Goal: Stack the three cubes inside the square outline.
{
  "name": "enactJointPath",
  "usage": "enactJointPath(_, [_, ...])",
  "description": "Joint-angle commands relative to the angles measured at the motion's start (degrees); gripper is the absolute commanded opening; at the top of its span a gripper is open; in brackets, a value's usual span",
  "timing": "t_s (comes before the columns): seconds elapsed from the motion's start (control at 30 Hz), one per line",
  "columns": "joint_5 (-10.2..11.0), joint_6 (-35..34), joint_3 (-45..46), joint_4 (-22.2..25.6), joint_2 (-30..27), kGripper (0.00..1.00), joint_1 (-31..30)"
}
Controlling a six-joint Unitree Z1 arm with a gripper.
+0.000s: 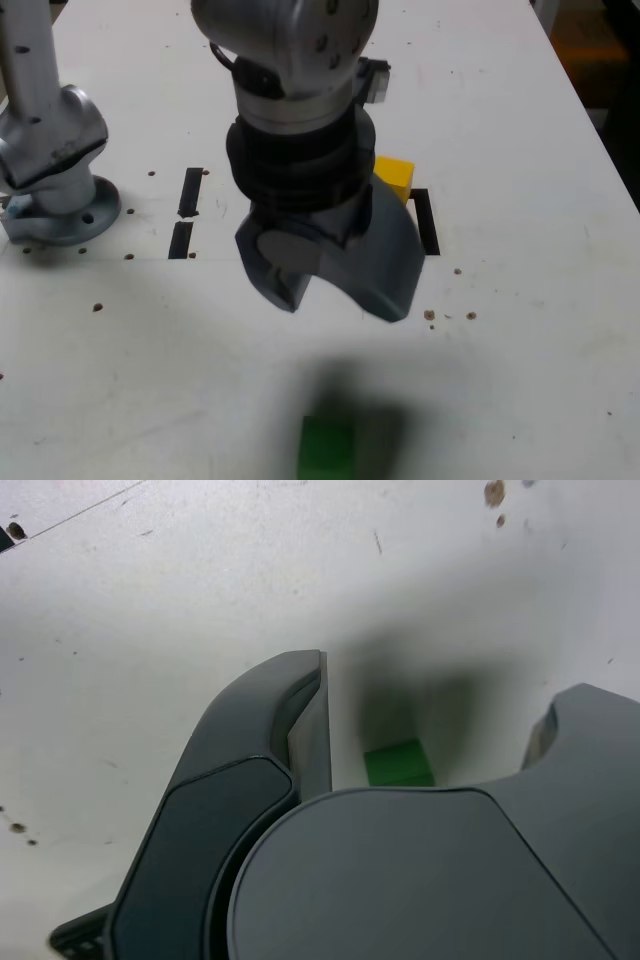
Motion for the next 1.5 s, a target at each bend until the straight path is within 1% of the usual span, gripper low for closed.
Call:
enactJointPath(0.0, [1.1,-1.8,-0.1,-1.4,0.2,1.00,-1.8])
enactJointPath(0.03, [1.4,-2.9,0.0,-2.3,0.3,1.00,-2.5])
enactJointPath(0.1, [0.9,-3.6,0.0,-3.0,0.7,1.00,-2.9])
enactJointPath(0.13, [0.1,-3.9,-0.1,-3.2,1.2,1.00,-3.0])
enactJointPath(0.3, [-2.7,-4.2,-0.4,-2.7,2.6,0.98,-3.5])
enactJointPath(0.37, [-4.9,-4.3,-0.5,-1.4,3.5,0.97,-3.8])
enactJointPath(0.5, [-7.9,-4.3,-0.7,-0.1,4.5,0.96,-4.2])
enactJointPath(0.7, [-10.9,-5.1,-2.1,0.0,6.2,0.95,-5.3])
enactJointPath(0.93, [-13.5,-5.5,-6.0,0.4,10.5,0.94,-5.8])
enactJointPath(1.2, [-14.4,-5.1,-10.0,2.4,14.8,0.94,-5.5])
enactJointPath(1.47, [-15.6,-4.2,-12.1,3.0,18.7,0.93,-5.1])
